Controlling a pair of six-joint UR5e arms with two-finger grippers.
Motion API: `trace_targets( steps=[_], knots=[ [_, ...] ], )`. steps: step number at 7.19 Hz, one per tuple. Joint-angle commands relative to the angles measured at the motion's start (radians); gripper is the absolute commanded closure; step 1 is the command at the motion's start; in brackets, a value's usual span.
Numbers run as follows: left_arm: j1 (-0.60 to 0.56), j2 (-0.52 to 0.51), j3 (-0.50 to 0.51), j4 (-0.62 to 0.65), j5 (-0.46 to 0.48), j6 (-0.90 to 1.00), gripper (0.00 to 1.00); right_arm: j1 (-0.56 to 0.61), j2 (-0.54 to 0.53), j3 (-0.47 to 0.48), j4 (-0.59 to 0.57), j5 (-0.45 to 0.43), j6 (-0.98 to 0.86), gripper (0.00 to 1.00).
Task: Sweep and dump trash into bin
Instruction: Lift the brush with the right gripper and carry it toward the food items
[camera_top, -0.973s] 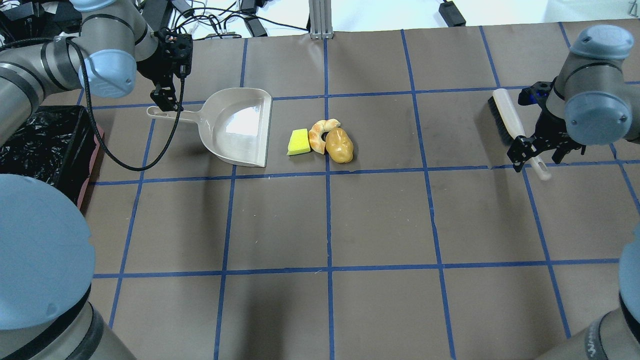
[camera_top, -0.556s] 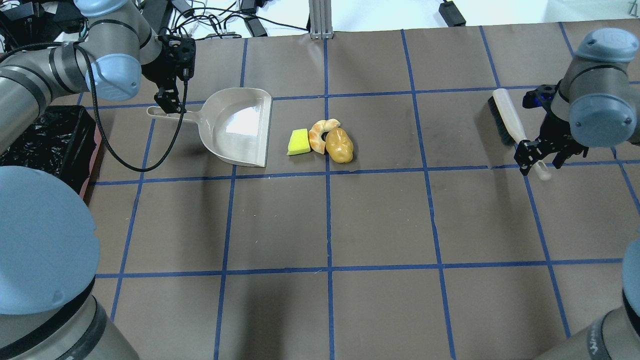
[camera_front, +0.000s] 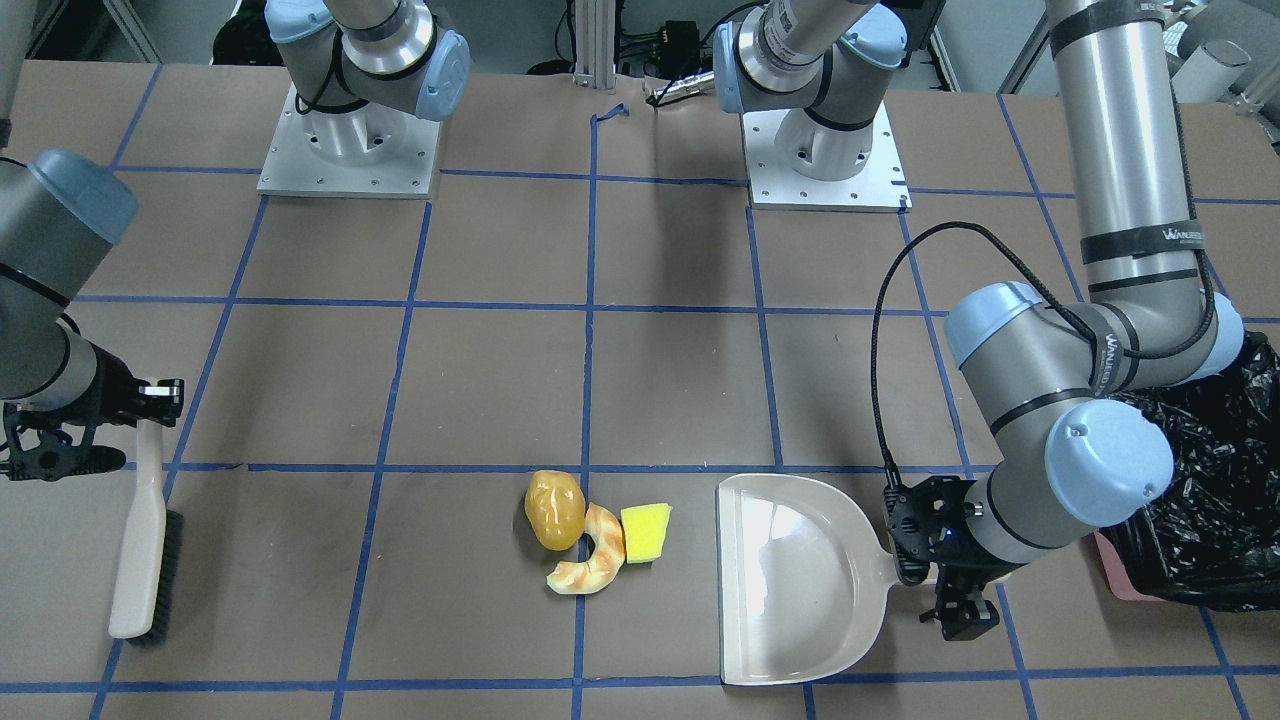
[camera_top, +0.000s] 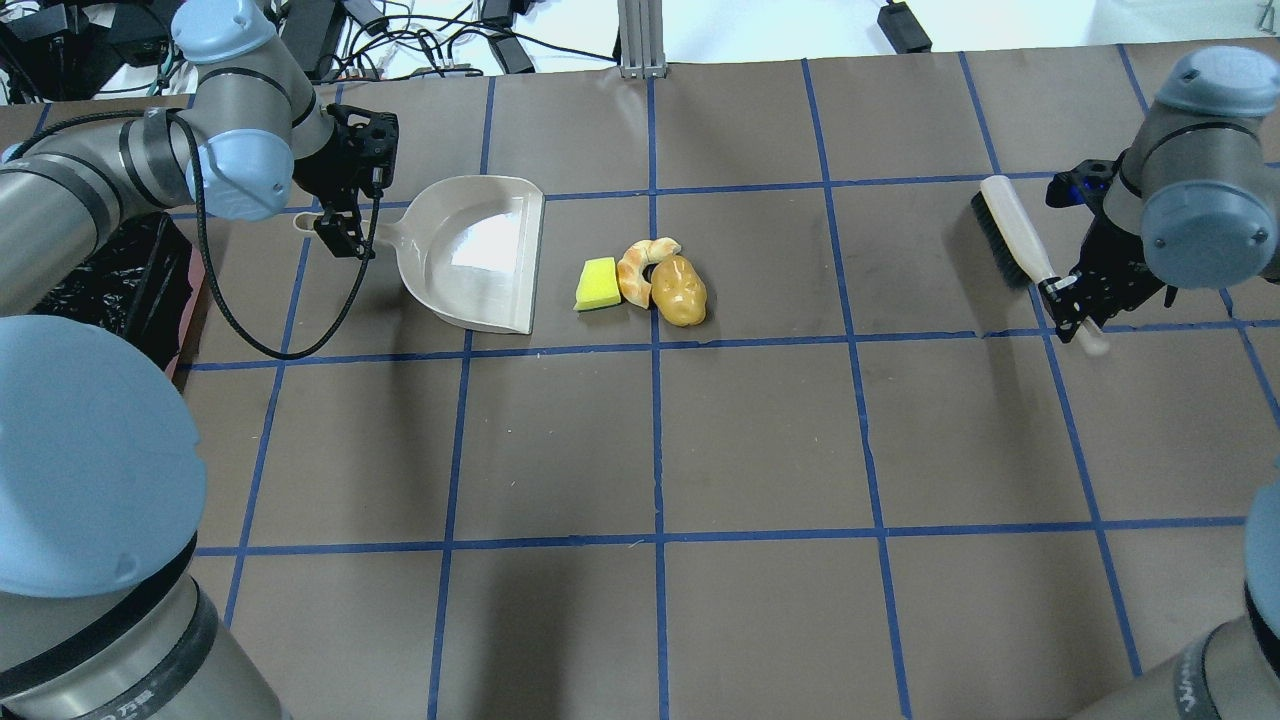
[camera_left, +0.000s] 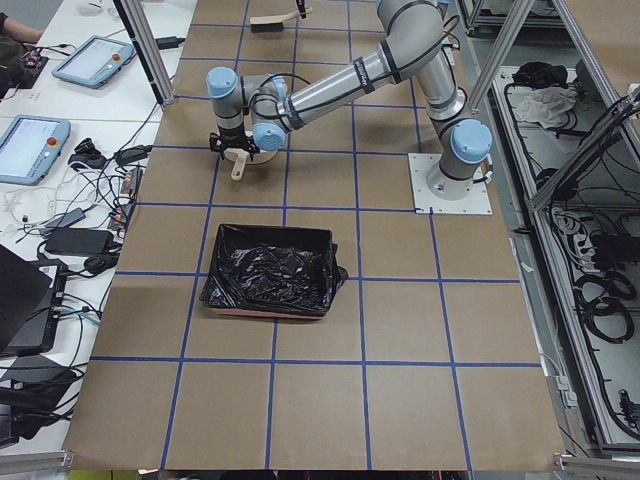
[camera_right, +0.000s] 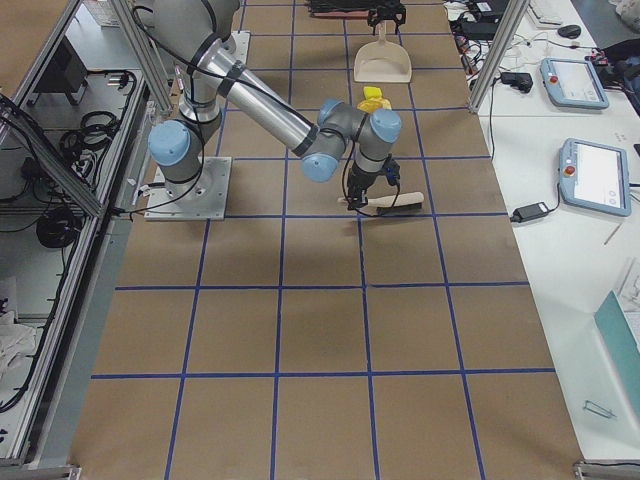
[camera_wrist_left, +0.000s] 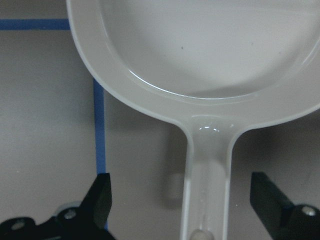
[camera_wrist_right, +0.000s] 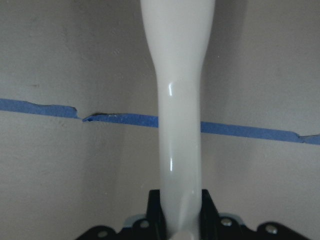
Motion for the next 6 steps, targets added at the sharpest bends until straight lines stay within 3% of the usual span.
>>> trace_targets(
  steps=[1,6],
  knots=[
    [-0.007,0.004,-0.022,-0.037,0.023,0.005,0.00,0.038,-0.034,-0.030,0.043,-0.008,0.064,0.88],
    [0.001,-0.041,-0.017,-0.019,0.014,0.000,0.00,0.289,-0.123,-0.037,0.212,-0.005,0.516,0.90]
  ],
)
